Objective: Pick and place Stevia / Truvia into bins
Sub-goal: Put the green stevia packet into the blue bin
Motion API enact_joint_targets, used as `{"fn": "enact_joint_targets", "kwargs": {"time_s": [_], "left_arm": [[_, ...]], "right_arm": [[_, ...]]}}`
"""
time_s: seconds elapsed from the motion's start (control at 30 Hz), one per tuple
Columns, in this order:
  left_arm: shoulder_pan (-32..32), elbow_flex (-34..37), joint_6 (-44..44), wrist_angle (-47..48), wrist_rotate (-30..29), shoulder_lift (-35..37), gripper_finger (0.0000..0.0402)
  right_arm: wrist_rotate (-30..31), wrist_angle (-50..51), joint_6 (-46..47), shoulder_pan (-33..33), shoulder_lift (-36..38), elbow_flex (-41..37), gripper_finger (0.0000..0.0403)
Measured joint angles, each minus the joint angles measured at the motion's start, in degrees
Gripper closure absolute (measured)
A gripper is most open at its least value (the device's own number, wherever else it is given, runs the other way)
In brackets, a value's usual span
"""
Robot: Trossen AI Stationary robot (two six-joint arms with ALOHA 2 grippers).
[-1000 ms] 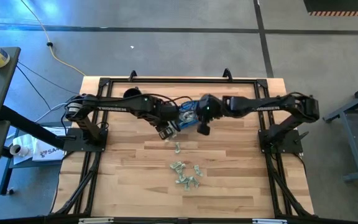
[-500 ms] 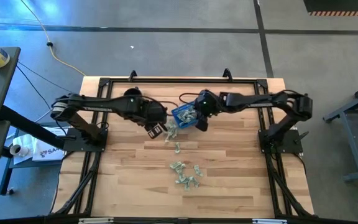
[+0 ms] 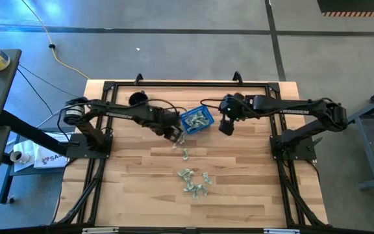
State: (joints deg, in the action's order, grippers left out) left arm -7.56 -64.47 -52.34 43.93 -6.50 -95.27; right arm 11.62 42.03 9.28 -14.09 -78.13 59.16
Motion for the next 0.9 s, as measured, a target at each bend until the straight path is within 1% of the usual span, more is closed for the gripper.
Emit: {"fn": "enact_joint_targets", "kwargs": {"time_s": [0.13,0.23,0.43,0.53,0.63,0.7,0.77,0.9], "left_arm": [[-2.85,-0.02,-0.45,-5.91,4.18,-2.14,0.0222],[-3.32,-0.02,0.63,-8.30,5.19,-4.21,0.0222],[-3.29,-0.02,2.54,-7.17,6.78,-8.69,0.0222],[-3.31,-0.18,3.11,-6.29,6.41,-10.35,0.0222],[-3.29,-0.28,5.77,-6.44,5.77,-11.01,0.0229],[-3.27,-0.28,6.69,-6.29,4.65,-11.07,0.0249],[-3.24,-0.23,7.41,-6.20,2.82,-11.02,0.0281],[-3.33,-0.17,10.48,-7.61,-1.57,-10.84,0.0368]], "right_arm": [[0.41,0.42,0.34,-0.04,0.20,0.00,0.0120],[0.44,0.62,1.09,-0.04,0.20,0.00,0.0118],[0.33,2.21,2.29,-0.04,0.18,0.00,0.0120],[0.31,2.24,2.29,-0.04,0.18,0.00,0.0119],[0.42,2.30,2.29,-0.04,0.18,0.00,0.0120],[0.42,2.33,2.29,-0.04,0.18,0.00,0.0121],[0.41,2.35,2.29,-0.04,0.18,0.00,0.0120],[-0.01,2.46,2.12,0.02,0.25,0.00,0.0121]]}}
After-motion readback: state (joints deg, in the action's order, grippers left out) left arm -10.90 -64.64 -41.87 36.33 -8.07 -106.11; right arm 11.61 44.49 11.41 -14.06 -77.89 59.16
